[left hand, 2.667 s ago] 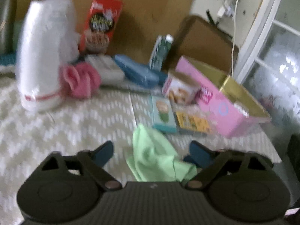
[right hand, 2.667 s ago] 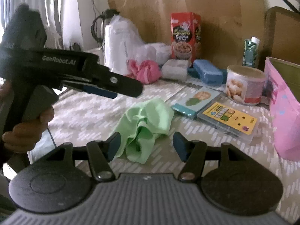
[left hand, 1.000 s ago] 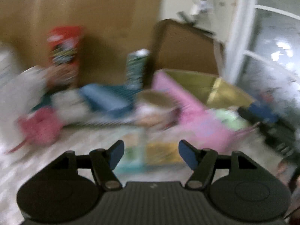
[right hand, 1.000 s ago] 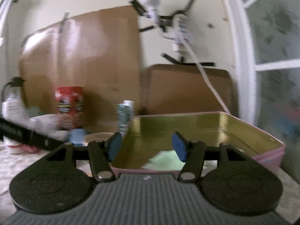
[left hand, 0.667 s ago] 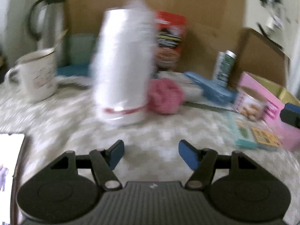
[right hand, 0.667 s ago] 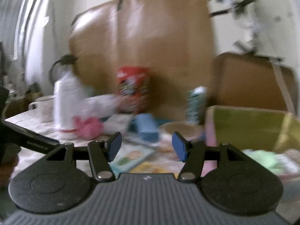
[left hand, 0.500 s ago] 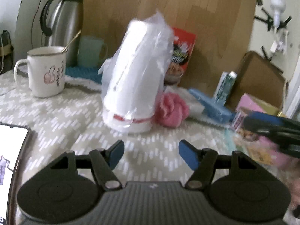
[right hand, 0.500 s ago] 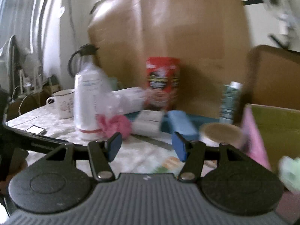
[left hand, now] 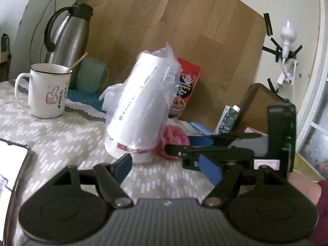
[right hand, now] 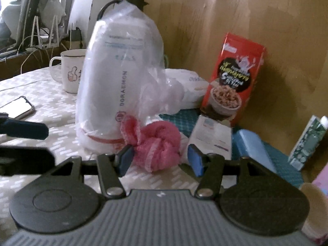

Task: Organize soft objects
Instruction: 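Move the right tool back over the pink sponge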

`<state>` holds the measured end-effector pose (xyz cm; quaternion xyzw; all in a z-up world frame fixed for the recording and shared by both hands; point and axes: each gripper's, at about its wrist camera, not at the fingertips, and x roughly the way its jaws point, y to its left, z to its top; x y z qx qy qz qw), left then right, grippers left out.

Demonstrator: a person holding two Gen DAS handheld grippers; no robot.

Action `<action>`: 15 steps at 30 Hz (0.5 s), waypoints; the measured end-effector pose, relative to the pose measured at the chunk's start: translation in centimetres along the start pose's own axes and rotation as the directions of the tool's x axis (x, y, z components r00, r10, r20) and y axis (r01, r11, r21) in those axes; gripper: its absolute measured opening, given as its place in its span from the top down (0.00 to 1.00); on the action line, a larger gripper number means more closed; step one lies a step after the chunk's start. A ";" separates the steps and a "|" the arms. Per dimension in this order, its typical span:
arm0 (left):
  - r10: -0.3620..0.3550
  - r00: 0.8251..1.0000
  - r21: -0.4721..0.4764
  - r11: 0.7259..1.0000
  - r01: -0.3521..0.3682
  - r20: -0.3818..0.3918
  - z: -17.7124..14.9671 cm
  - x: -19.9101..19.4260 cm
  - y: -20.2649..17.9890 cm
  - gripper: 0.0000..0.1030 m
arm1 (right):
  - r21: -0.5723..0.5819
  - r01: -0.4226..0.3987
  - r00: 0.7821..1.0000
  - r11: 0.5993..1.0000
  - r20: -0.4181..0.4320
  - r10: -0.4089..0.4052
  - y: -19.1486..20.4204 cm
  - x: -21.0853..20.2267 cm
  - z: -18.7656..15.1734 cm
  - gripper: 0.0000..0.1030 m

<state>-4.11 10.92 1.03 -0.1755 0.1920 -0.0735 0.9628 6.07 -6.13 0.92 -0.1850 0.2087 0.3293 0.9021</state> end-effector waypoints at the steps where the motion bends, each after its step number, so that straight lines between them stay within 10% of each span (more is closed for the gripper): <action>1: -0.001 1.000 0.003 1.000 0.001 0.003 0.0 -0.1 0.0 0.28 | 0.006 -0.011 1.000 1.000 -0.007 0.011 0.1 0.2 0.0 0.53; 15: -0.024 0.999 -0.015 1.000 0.023 -0.032 0.1 0.3 0.2 0.24 | 0.050 -0.013 1.000 0.999 -0.023 0.014 0.7 -7.3 -4.5 0.57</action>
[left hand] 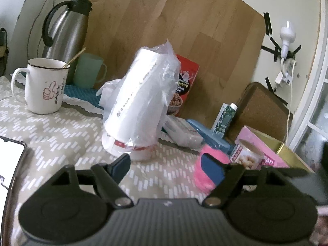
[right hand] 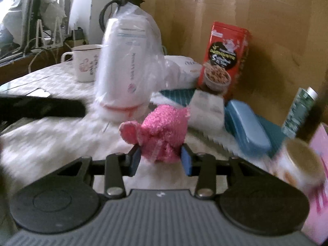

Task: Organize soft objects
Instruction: 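Move the right tool back over the pink sponge, then grasp the pink sponge with the right tool, then carry the pink sponge into the pink tin and release it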

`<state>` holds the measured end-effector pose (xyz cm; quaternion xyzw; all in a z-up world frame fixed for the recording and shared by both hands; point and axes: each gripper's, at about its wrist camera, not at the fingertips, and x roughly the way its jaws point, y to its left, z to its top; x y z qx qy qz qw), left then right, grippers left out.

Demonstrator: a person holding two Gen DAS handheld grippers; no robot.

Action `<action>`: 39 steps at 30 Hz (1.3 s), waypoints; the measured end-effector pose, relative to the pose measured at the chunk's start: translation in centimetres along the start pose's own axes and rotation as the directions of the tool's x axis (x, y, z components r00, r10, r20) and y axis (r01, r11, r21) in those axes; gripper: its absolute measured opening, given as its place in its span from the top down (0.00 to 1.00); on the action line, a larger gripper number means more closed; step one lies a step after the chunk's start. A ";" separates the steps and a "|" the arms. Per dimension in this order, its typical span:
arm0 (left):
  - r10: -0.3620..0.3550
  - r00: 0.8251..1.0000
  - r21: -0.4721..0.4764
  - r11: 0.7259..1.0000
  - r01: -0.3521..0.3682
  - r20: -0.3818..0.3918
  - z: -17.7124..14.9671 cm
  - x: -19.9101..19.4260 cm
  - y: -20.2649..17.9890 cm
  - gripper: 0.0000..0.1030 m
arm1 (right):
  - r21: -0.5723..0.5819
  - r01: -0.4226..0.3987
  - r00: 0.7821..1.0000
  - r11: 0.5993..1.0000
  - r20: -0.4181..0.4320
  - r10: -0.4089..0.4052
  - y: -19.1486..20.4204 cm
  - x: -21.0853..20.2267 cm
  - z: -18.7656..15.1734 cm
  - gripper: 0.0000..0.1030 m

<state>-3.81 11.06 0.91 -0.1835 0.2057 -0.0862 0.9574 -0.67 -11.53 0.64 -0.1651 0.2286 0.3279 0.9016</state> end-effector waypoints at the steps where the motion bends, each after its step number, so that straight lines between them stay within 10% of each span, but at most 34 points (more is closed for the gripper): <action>1: -0.001 1.000 0.010 1.000 0.002 -0.008 0.0 0.1 -0.2 0.23 | 0.007 -0.005 1.000 1.000 0.002 0.005 0.2 -1.1 -0.6 0.57; 10: -0.037 0.990 0.112 0.992 0.053 -0.135 -0.5 1.2 -2.5 0.22 | 0.120 0.003 0.999 0.993 0.037 -0.007 1.3 -7.7 -4.9 0.56; 15: -0.184 0.956 -0.022 0.983 0.184 -0.229 -1.2 0.7 -3.5 0.22 | 0.093 0.036 0.999 0.995 0.037 -0.040 2.1 -8.2 -5.9 0.52; 22: -0.239 0.928 0.033 0.965 0.259 -0.284 -1.3 0.1 -7.3 0.12 | 0.082 0.044 0.997 0.996 0.062 -0.049 2.0 -8.6 -6.2 0.40; 31: -0.253 0.863 0.010 0.958 0.286 -0.438 -2.6 4.9 -10.0 0.56 | 0.143 0.022 1.000 0.989 0.005 -0.023 1.1 -6.9 -6.3 0.41; 33: -0.238 0.879 0.062 0.956 0.288 -0.414 -2.2 4.5 -11.3 0.56 | 0.173 0.054 0.998 0.984 0.008 -0.057 0.5 -6.9 -6.3 0.60; 39: -0.308 0.886 0.168 0.909 0.381 -0.345 0.6 3.7 -16.1 0.56 | 0.213 0.131 0.967 0.968 0.189 -0.172 -0.7 -10.7 -6.6 0.61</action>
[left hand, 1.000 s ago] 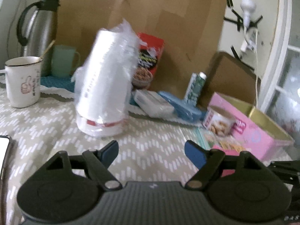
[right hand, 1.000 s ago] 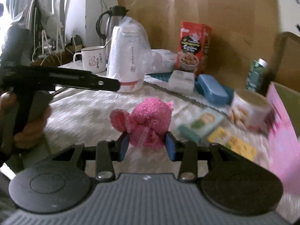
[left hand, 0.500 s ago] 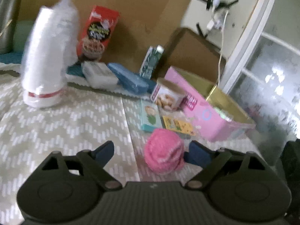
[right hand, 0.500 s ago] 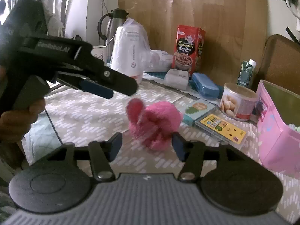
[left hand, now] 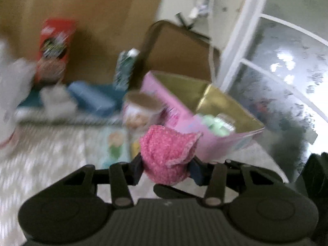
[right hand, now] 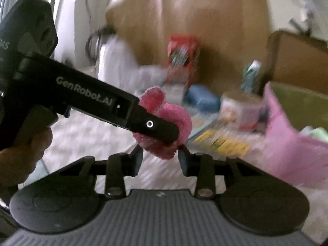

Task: Organize soft objects
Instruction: 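Carry the pink sponge into the pink tin and release it, then move the right tool back toward the blue plastic case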

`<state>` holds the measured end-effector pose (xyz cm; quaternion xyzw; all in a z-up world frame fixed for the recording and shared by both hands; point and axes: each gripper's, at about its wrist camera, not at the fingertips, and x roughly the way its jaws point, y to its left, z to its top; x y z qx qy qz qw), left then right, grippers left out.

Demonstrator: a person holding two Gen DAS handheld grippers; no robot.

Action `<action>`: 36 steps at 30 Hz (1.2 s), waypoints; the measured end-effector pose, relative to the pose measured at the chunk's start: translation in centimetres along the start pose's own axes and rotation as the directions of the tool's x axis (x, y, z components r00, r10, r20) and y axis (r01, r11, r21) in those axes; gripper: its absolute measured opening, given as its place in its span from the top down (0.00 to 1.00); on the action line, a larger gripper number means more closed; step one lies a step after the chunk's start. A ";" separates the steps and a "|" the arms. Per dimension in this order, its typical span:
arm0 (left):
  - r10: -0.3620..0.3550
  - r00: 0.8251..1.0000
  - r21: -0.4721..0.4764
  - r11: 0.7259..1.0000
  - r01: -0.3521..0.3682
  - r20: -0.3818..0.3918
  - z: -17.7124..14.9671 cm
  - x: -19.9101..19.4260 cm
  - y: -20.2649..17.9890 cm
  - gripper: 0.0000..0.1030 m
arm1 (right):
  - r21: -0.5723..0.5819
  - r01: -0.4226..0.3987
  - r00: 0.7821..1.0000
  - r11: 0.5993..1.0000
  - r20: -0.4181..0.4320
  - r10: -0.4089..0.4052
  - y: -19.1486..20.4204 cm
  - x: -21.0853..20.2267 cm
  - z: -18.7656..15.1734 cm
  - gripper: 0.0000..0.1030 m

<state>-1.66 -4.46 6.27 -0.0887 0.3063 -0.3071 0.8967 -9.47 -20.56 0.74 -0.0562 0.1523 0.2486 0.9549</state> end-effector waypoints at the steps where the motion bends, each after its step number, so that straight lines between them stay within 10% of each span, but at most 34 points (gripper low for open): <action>1: -0.014 1.000 0.019 1.000 0.014 0.006 0.8 0.5 -0.8 0.56 | -0.002 0.026 0.999 1.000 0.031 -0.026 -0.3 -0.5 0.2 0.61; 12: -0.100 0.995 0.172 0.980 0.103 -0.027 5.3 9.0 -8.6 0.55 | 0.068 0.261 0.959 0.963 0.099 -0.267 -8.3 -3.1 1.6 0.61; 18: 0.006 0.998 0.198 0.980 0.007 -0.064 5.2 12.8 -9.3 0.44 | 0.088 0.371 0.927 0.925 0.030 -0.374 -11.7 -1.4 0.9 0.53; 36: 0.057 0.996 0.088 0.994 -0.062 0.063 2.7 4.3 -4.1 0.29 | 0.179 0.353 0.918 0.918 0.124 -0.377 -10.3 -3.9 0.9 0.43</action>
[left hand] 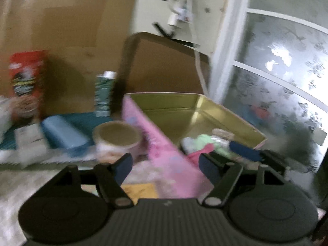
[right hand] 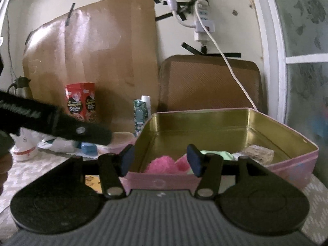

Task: Organize soft objects
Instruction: 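Move the right tool back toward the blue plastic case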

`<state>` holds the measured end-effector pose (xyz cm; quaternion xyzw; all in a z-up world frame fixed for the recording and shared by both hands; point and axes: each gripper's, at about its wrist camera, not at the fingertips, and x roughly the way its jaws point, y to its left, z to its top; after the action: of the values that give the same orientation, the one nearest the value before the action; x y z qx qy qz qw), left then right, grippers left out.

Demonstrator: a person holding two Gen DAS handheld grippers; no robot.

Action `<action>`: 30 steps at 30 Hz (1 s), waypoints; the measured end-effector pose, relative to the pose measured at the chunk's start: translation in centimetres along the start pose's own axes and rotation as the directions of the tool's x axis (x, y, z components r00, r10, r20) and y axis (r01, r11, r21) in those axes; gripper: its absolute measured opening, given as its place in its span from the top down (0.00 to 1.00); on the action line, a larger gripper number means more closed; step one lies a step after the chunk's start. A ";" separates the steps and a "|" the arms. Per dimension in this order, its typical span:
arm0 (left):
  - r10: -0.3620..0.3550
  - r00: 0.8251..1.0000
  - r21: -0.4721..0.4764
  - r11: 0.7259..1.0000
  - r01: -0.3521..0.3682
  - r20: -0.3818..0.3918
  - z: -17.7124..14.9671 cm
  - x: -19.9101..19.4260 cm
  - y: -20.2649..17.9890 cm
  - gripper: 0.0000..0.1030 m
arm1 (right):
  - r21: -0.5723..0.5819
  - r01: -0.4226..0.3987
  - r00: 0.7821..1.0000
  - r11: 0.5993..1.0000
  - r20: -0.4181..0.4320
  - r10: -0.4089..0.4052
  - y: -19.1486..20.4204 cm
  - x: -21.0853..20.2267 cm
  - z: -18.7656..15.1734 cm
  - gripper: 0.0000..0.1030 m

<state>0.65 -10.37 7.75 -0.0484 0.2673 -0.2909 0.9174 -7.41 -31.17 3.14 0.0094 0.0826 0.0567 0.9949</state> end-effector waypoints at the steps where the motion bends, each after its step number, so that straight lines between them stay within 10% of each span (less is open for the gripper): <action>1: 0.020 1.000 -0.014 1.000 -0.020 0.001 -0.4 -0.5 0.8 0.29 | 0.000 -0.007 1.000 1.000 0.004 0.007 0.3 0.0 0.1 0.43; 17: 0.370 0.926 -0.166 0.911 -0.377 -0.070 -6.8 -4.8 12.5 0.27 | -0.118 -0.234 0.969 0.965 -0.110 0.221 8.9 3.0 -0.5 0.43; 30: 0.331 0.942 -0.289 0.907 -0.306 0.043 -7.8 -7.0 14.4 0.25 | -0.207 -0.306 0.938 0.929 -0.230 0.258 14.7 12.4 2.4 0.43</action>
<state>-0.86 5.94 0.81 -0.1459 0.2678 -0.0941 0.9477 3.52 -15.17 3.90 -0.1048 0.1717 0.2100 0.9568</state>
